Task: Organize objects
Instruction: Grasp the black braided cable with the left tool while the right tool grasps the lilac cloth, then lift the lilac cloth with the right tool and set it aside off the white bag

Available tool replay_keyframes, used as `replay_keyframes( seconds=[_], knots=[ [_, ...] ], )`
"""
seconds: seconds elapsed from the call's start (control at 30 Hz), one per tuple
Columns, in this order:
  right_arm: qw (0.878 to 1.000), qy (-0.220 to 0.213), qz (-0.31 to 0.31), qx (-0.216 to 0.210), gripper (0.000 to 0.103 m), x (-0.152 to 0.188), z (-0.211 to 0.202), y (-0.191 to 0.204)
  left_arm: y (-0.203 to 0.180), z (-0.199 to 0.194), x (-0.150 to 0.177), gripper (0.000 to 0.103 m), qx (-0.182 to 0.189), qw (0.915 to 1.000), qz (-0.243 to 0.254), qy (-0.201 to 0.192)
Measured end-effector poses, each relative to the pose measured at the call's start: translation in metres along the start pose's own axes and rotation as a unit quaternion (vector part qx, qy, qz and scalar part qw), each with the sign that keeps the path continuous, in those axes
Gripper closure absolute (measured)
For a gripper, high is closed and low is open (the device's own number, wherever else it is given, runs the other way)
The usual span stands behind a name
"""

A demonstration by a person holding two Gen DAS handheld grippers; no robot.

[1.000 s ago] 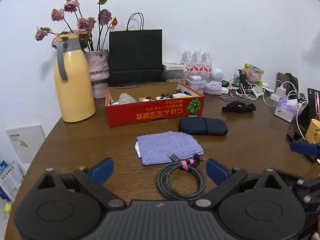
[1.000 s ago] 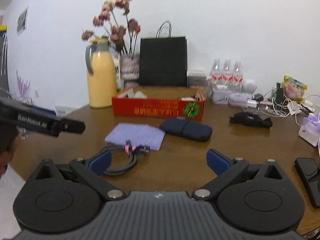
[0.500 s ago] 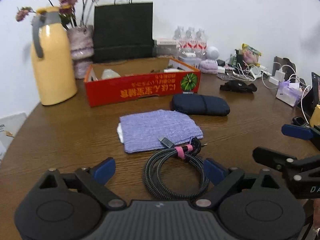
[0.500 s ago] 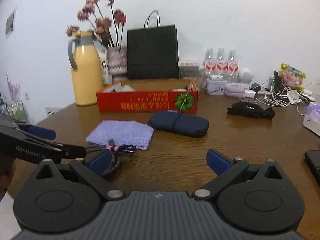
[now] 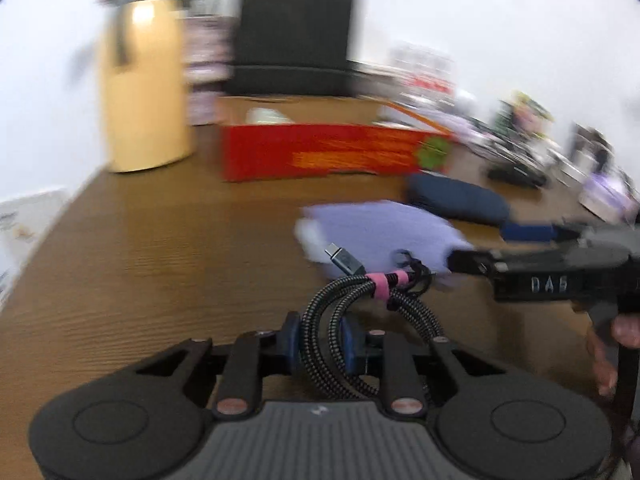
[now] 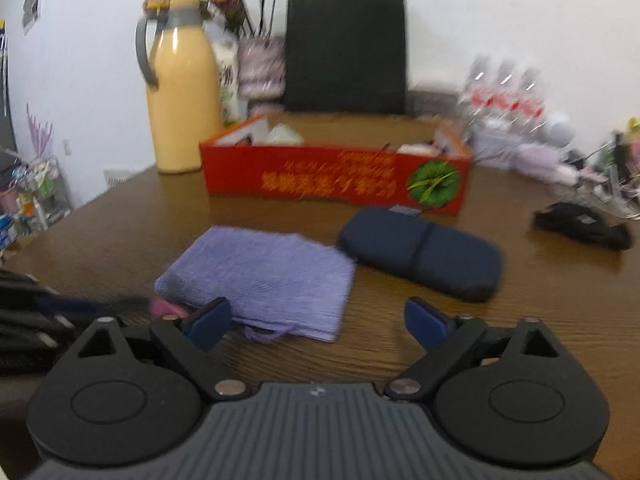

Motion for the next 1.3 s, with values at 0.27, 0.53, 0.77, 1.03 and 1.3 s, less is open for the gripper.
replay_keyframes(
  seconds=[0.27,0.53,0.77,1.03,1.3],
  knots=[
    [1.0,0.026,0.002,0.002,0.086,0.001,0.013,0.001,0.028,-0.009,0.0,0.084,-0.01,0.9991,-0.04,-0.014],
    [0.996,0.021,0.038,0.08,0.088,0.033,-0.07,-0.049,-0.005,-0.018,0.013,0.075,0.04,0.999,-0.02,-0.003],
    [0.996,-0.013,0.032,0.08,0.041,0.029,-0.096,-0.045,-0.038,-0.014,0.014,0.04,0.061,0.9979,0.02,-0.006],
    [0.994,-0.018,-0.05,-0.091,0.03,0.009,-0.057,0.061,-0.019,-0.04,0.019,0.025,0.066,0.9977,-0.018,-0.004],
    [0.986,0.032,-0.018,-0.16,0.054,0.003,-0.01,0.091,-0.002,-0.034,0.025,0.084,0.021,0.9979,-0.06,0.012]
  ],
)
Point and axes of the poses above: each gripper's, at about its wrist camera, not at the fingertips, and z roughly the way its jaws point, y to its left, x to its underside, the point moved 10 cm from there along z, roughly the way its jaws point, and after that the axes turned 8 degrees about -y, right-handed, at the moved point
